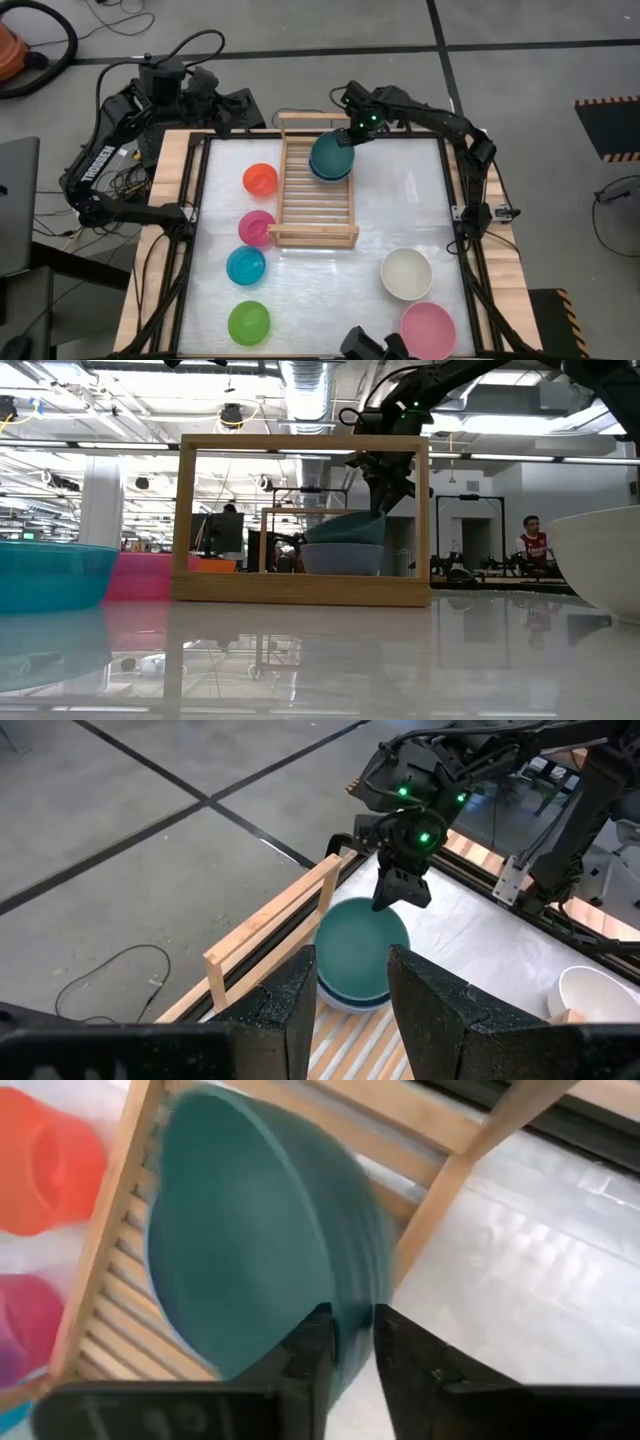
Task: Place and stack bowls onto a shelf
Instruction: Stack the right green bowl on the blue bowl on the shelf
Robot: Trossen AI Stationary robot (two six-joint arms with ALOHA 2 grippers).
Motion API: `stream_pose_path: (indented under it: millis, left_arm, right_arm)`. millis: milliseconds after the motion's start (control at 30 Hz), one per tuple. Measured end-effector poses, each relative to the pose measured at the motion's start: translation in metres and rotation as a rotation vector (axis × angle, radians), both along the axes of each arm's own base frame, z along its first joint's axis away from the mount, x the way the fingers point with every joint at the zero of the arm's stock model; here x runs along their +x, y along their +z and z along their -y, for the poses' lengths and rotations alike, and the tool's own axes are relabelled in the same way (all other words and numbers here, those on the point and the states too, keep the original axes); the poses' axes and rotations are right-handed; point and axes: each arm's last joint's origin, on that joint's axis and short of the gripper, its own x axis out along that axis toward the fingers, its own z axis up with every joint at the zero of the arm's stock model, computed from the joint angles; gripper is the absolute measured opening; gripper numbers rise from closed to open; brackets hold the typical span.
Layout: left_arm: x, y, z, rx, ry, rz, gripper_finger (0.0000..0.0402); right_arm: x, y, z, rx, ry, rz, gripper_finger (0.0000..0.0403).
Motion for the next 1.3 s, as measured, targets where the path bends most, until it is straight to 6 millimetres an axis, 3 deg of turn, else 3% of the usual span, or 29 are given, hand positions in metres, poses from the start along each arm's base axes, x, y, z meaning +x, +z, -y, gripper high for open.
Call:
stream_pose_path:
  millis: [233, 400, 533, 800, 1033, 1300]
  left_arm:
    - [0.000, 0.000, 0.000, 0.000, 0.000, 0.000, 0.0110]
    - [0.000, 0.000, 0.000, 0.000, 0.000, 0.000, 0.0110]
    - [0.000, 0.000, 0.000, 0.000, 0.000, 0.000, 0.0110]
    - [0.000, 0.000, 0.000, 0.000, 0.000, 0.000, 0.0110]
    - [0.000, 0.000, 0.000, 0.000, 0.000, 0.000, 0.0110]
    - [0.000, 0.000, 0.000, 0.000, 0.000, 0.000, 0.0110]
  right_arm:
    - [0.002, 0.001, 0.002, -0.013, 0.001, 0.026, 0.0167]
    - [0.002, 0.012, 0.001, -0.029, 0.002, 0.067, 0.0175]
    - [0.003, 0.028, -0.005, -0.069, 0.038, 0.100, 0.0148]
    - [0.004, 0.025, -0.009, -0.074, 0.074, 0.086, 0.0018]
    - [-0.001, 0.009, -0.009, -0.026, 0.049, 0.030, 0.0053]
    - [-0.003, -0.006, -0.010, -0.006, 0.063, -0.005, 0.0022]
